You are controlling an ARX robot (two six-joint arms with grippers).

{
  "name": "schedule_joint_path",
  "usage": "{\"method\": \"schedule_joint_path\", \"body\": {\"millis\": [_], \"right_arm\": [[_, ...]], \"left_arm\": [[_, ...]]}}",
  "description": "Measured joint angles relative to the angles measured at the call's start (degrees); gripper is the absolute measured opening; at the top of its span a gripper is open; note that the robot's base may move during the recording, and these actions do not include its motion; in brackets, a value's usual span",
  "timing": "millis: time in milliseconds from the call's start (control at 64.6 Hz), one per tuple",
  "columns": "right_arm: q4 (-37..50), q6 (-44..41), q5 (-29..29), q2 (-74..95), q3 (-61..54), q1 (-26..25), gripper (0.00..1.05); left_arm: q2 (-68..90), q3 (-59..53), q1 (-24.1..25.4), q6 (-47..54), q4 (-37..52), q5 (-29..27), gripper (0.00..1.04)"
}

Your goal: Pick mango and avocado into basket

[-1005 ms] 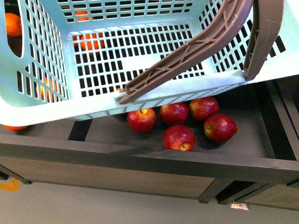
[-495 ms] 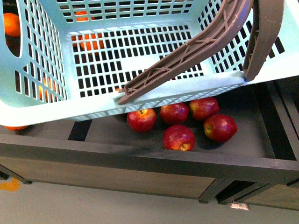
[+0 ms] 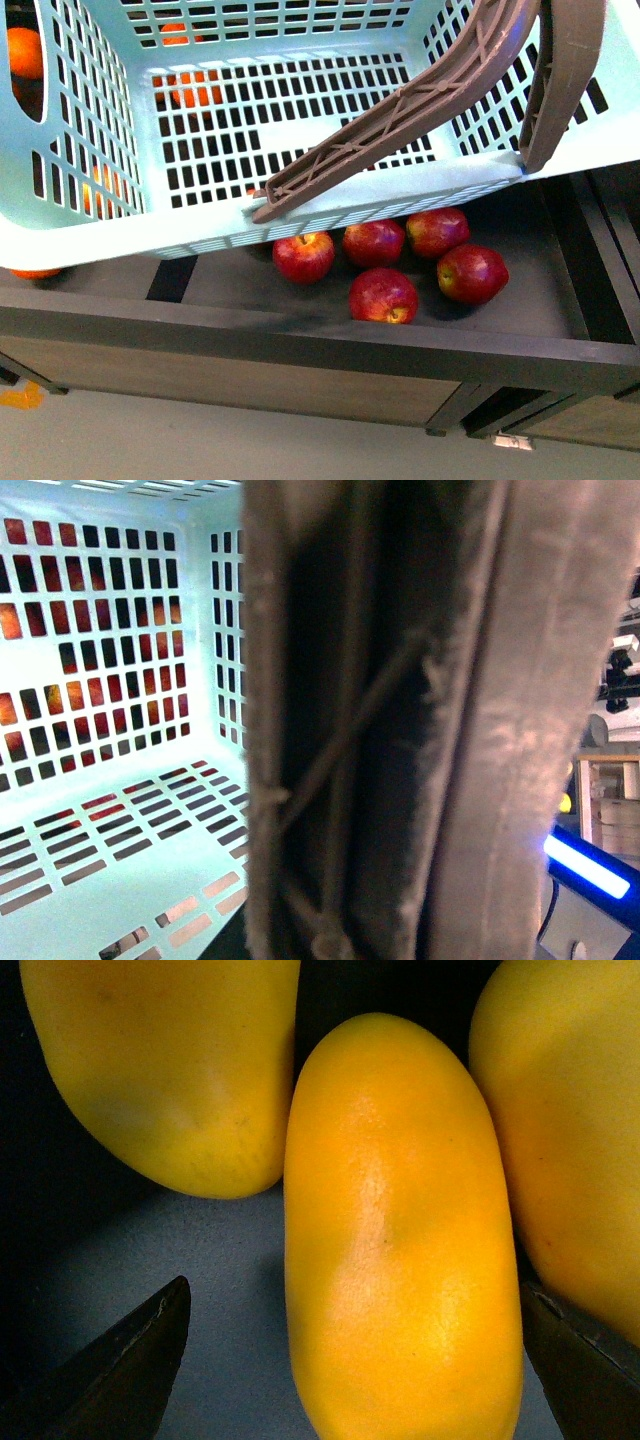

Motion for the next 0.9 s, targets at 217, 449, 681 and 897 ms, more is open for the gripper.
{"method": "schedule_joint_path", "body": {"millis": [217, 449, 681, 897], "right_arm": [[-0.2, 0.1, 0.4, 1.0, 1.0, -0.1, 0.96], [-0.6, 0.1, 1.0, 1.9, 1.6, -0.5, 0.96], [-0.8, 0.1, 1.6, 2.6, 2.5, -1.7, 0.77], [-0.8, -0.1, 1.5, 2.6, 2.9, -2.3, 0.59]], "left_arm": [[0.0, 0.0, 0.0, 0.0, 0.0, 0.0, 0.14], [0.0, 0.0, 0.0, 0.0, 0.0, 0.0, 0.14], [0.0, 0.0, 0.0, 0.0, 0.0, 0.0, 0.14], [0.0, 0.0, 0.0, 0.0, 0.0, 0.0, 0.14]]}}
